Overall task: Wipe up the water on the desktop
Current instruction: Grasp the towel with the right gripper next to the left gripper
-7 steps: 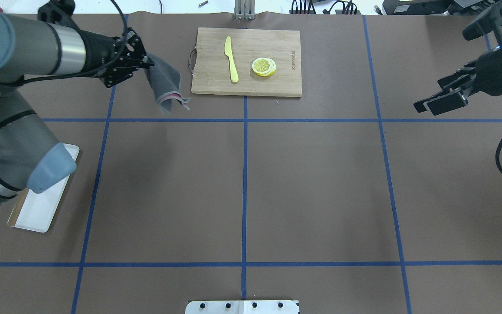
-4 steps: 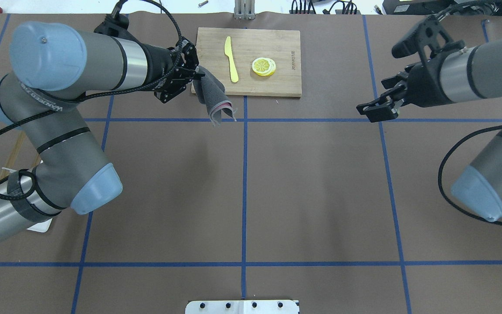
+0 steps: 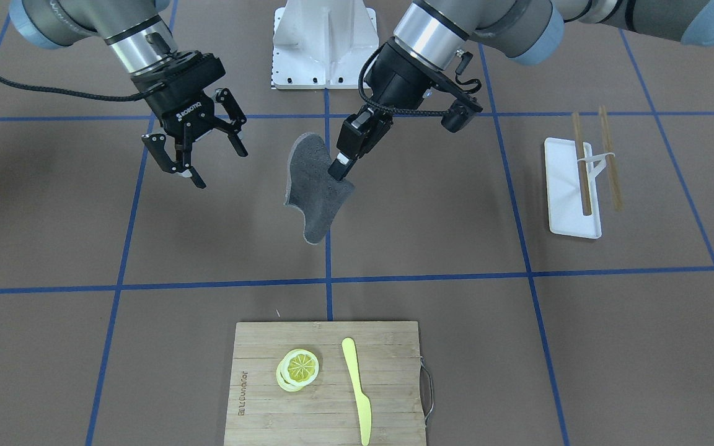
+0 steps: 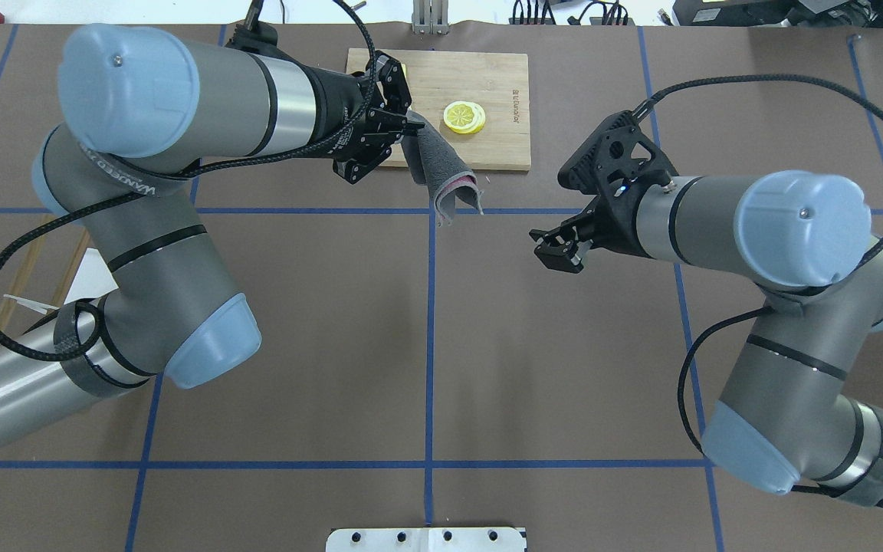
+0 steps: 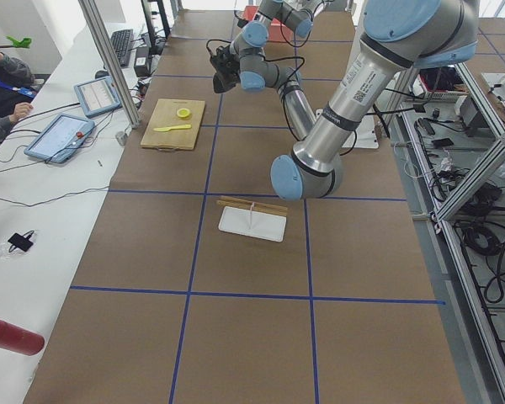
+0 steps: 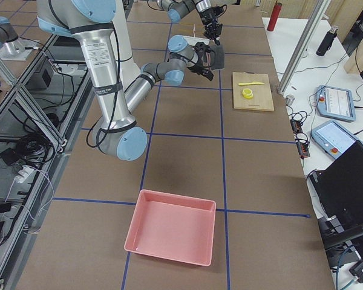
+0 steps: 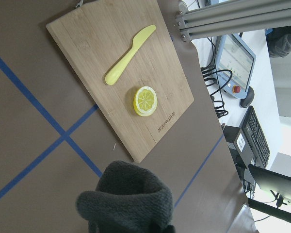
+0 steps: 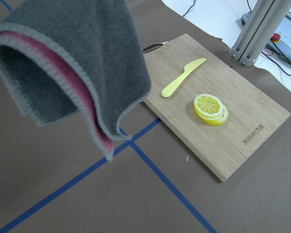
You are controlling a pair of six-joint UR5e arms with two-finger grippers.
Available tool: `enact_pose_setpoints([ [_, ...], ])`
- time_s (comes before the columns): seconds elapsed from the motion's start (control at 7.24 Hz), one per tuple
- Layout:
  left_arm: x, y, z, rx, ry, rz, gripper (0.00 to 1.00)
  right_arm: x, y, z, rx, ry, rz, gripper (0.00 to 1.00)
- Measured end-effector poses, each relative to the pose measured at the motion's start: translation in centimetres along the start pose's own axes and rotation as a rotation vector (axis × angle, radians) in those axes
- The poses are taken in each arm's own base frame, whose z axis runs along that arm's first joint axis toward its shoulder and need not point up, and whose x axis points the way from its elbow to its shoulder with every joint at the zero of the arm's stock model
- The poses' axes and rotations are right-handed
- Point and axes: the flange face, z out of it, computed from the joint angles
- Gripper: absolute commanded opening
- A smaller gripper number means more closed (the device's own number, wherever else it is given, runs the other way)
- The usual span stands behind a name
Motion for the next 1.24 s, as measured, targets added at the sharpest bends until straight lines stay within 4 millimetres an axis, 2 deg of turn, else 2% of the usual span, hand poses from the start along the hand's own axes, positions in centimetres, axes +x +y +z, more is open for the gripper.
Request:
enact_pose_setpoints([
  [0.28,0.2,1.6,-0.2,-0.029,0.007,-0.021,0.00,-4.3,0.0,0.9,0.036,0.024,-0.008,0.87],
  [0.41,-0.1,2.8,-0.3,-0.051,0.005,-0.029,0.00,-5.4,0.0,1.1,0.045,0.028,-0.009,0.83],
  [0.69,-0.9,5.3,-1.0,-0.098,0.004,-0.036,0.00,-6.2,0.1,1.1,0.052,0.031,-0.011,0.71],
  [0.97,-1.4,6.3,-1.5,-0.121,0.005,-0.037,0.00,-6.2,0.1,1.1,0.053,0.032,-0.012,0.49],
  [1.24,-1.5,6.5,-1.7,-0.126,0.006,-0.036,0.00,-6.0,0.1,1.1,0.055,0.039,-0.012,0.16],
])
